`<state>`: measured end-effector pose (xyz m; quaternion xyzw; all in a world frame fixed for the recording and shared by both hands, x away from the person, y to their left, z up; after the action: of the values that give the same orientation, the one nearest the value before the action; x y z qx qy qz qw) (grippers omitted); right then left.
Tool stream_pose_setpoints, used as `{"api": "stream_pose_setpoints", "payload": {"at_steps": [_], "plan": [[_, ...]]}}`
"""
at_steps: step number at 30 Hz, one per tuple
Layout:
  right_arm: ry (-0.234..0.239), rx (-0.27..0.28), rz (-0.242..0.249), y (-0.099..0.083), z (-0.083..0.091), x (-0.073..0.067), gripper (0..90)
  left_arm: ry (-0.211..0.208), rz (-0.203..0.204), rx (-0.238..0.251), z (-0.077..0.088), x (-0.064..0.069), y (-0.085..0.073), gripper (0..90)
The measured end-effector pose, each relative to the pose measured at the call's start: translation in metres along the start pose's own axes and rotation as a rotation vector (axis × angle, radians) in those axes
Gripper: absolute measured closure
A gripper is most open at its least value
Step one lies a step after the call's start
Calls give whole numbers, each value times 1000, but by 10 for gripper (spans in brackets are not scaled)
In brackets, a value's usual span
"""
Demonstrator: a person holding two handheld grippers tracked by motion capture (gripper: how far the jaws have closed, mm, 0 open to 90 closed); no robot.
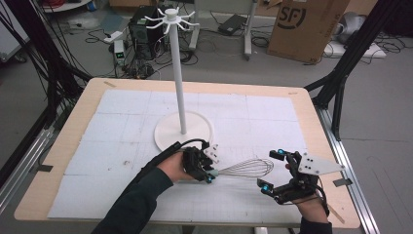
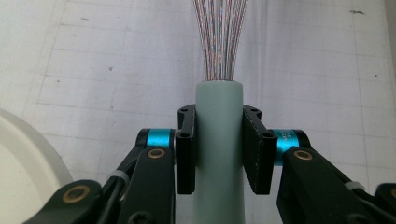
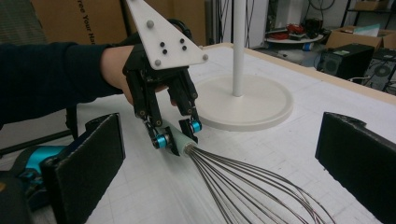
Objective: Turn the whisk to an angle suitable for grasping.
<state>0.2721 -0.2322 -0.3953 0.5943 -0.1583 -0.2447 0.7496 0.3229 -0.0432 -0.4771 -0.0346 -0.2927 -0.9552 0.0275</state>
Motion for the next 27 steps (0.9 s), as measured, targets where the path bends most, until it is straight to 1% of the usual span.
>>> {"api": "stream_pose_setpoints", "payload": {"at_steps": [1,3,8,9,10,13,15,17,23,27], "plan": [[-1,0,-6,0,0,0,1,-1,2,-3,-1,0,0,694],[-3,2,-2,0,1,0,1,-3,5,-7,-4,0,1,694],[0,3,1,0,1,0,0,-10,-7,-16,-8,2,4,694],[-2,3,2,0,1,0,0,-12,-1,-15,-9,2,4,694],[-1,4,0,1,1,0,1,-12,-11,-18,-9,2,5,694],[-2,5,-7,1,2,0,1,-18,-14,-22,-11,2,7,694],[-3,7,-3,1,2,1,0,-22,-16,-27,-13,3,9,694],[-2,6,-3,0,2,1,0,-25,-28,-33,-15,3,10,694],[-4,9,-3,0,3,1,0,-25,-34,-61,-20,3,7,693],[-3,7,-3,0,3,1,1,-29,-38,-54,-21,3,7,692]]}}
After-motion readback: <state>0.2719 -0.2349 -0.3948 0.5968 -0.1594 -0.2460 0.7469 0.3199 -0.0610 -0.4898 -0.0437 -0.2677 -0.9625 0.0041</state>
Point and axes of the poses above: each handheld gripper's, and its own axes: z roughly backward along the jaws, y roughly out of its top, x roughly to its right, the point moved 8 cm from there along -z, roughly forward along the jaws, and after that the axes turned 3 degrees about -y, right-handed, at the moved point
